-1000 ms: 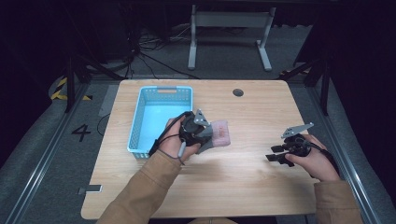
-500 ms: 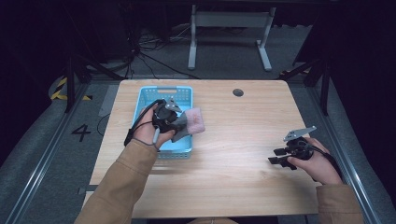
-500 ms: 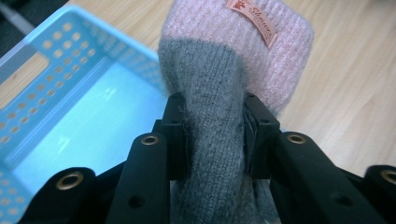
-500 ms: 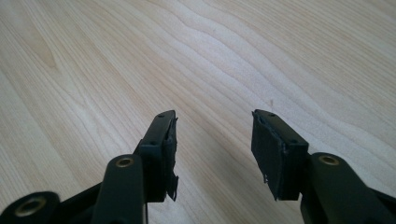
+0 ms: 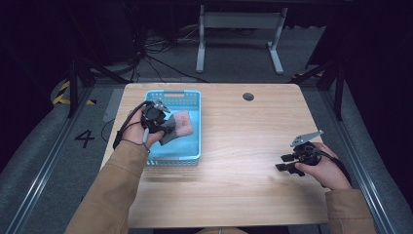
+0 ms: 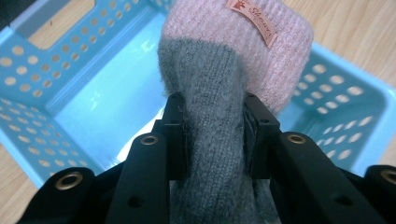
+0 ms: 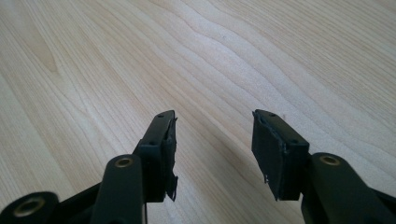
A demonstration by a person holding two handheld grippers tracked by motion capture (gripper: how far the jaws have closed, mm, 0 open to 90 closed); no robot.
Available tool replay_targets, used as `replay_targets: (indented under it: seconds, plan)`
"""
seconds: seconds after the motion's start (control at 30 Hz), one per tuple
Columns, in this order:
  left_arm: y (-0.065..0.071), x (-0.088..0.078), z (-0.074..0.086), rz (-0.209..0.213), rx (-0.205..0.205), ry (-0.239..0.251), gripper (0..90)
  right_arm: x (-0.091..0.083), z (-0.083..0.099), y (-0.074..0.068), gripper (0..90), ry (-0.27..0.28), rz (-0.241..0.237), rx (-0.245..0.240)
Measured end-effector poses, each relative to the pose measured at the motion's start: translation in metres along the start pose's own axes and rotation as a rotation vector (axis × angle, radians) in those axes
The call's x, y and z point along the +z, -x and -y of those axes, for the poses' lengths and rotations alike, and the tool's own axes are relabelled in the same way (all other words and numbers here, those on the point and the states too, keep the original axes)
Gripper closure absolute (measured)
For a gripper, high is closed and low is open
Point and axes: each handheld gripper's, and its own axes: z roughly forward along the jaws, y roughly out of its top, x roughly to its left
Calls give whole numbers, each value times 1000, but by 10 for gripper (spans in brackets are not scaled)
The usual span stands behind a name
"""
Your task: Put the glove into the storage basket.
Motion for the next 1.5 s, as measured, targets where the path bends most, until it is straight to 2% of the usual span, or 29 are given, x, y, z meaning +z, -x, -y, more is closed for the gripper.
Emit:
replay_targets:
  seconds: [0.1,0.3,0.37,0.5,0.63,0.67,0.93,1.1,1.4,1.5]
  plan:
    - [-5,5,2,0,-1,-4,672,0,0,0,505,-1,0,1]
    - [-15,22,4,27,3,-18,673,0,4,0,503,-2,4,5]
    - [-19,32,5,32,0,-35,672,0,6,-1,500,-4,5,9]
    - [-22,41,4,47,-11,-36,669,0,8,-1,496,-5,9,4]
    - [-24,53,3,62,-16,-57,666,1,10,-2,493,-9,11,8]
    - [-23,59,3,66,-12,-77,666,1,12,-2,492,-11,11,10]
    - [-27,77,2,70,-6,-132,664,0,19,-4,482,-19,20,13]
    - [-27,83,0,60,14,-152,661,0,22,-7,480,-20,18,14]
    - [-26,95,-7,74,53,-177,657,1,26,-10,474,-29,19,20]
    - [-27,97,-8,75,55,-183,652,1,27,-9,471,-30,21,17]
